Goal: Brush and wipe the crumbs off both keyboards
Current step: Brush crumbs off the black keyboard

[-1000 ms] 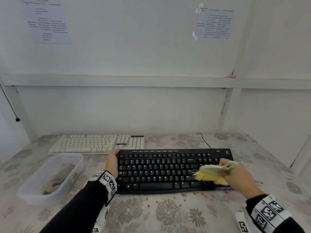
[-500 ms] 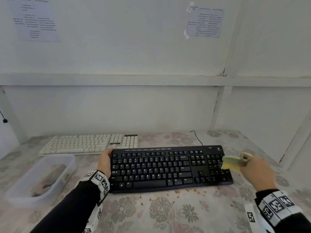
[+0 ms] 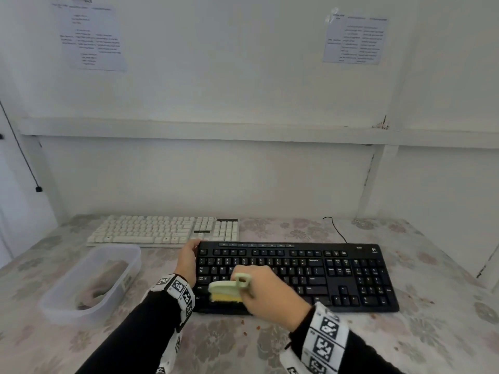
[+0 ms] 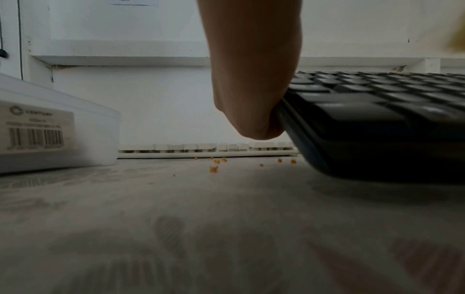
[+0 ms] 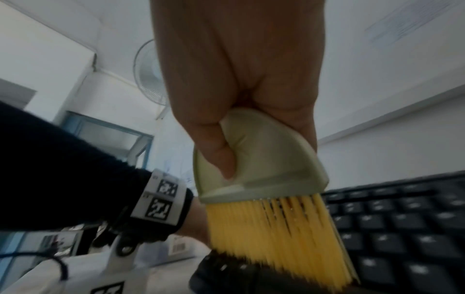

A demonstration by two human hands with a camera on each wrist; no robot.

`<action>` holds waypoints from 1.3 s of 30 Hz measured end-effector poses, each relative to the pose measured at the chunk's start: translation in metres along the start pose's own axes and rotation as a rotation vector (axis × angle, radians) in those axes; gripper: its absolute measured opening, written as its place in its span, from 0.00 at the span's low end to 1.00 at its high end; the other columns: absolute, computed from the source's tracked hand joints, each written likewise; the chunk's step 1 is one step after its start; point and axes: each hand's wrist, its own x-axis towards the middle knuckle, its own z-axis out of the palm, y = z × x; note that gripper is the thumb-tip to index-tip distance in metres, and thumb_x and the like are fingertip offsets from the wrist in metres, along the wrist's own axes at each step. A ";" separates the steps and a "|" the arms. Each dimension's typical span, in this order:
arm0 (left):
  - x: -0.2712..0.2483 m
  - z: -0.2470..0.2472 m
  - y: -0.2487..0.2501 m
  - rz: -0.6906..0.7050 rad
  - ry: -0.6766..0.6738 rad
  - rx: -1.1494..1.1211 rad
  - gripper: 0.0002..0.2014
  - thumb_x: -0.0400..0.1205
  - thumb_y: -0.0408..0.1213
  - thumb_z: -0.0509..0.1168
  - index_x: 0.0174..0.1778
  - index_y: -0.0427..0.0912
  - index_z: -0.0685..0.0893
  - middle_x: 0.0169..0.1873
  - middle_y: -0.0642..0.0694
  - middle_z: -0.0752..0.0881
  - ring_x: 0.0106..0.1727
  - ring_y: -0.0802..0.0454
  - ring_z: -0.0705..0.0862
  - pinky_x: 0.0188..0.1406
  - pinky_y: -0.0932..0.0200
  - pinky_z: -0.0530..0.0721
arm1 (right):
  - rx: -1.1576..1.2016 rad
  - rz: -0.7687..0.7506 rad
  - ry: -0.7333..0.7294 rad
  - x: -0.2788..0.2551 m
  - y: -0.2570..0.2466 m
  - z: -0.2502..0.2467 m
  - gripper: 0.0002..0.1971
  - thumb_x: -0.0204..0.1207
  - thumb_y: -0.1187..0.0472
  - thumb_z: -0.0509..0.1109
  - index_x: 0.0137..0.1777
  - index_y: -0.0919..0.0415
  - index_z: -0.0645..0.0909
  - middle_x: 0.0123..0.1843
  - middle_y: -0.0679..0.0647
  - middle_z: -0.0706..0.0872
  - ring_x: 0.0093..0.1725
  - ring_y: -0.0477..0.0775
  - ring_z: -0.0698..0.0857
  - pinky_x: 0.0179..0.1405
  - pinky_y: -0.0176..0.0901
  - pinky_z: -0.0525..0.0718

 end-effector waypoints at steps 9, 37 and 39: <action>-0.002 -0.002 0.002 0.009 0.013 0.019 0.16 0.83 0.47 0.57 0.39 0.39 0.81 0.32 0.39 0.83 0.31 0.41 0.82 0.32 0.55 0.81 | -0.050 0.022 -0.049 0.017 -0.003 0.022 0.10 0.76 0.72 0.57 0.44 0.55 0.65 0.44 0.53 0.72 0.44 0.54 0.72 0.44 0.49 0.74; 0.003 -0.003 0.000 0.002 -0.037 -0.015 0.18 0.84 0.46 0.55 0.34 0.41 0.81 0.26 0.42 0.83 0.32 0.42 0.81 0.36 0.53 0.80 | -0.057 0.049 -0.006 -0.009 0.027 0.018 0.07 0.78 0.70 0.57 0.46 0.57 0.72 0.43 0.50 0.76 0.40 0.49 0.73 0.38 0.42 0.73; 0.003 -0.004 0.000 -0.002 -0.041 -0.019 0.18 0.84 0.46 0.55 0.34 0.41 0.81 0.27 0.42 0.83 0.32 0.43 0.81 0.35 0.53 0.80 | -0.068 0.084 0.012 -0.018 0.037 0.009 0.06 0.78 0.70 0.57 0.45 0.59 0.73 0.43 0.52 0.78 0.42 0.53 0.76 0.39 0.41 0.74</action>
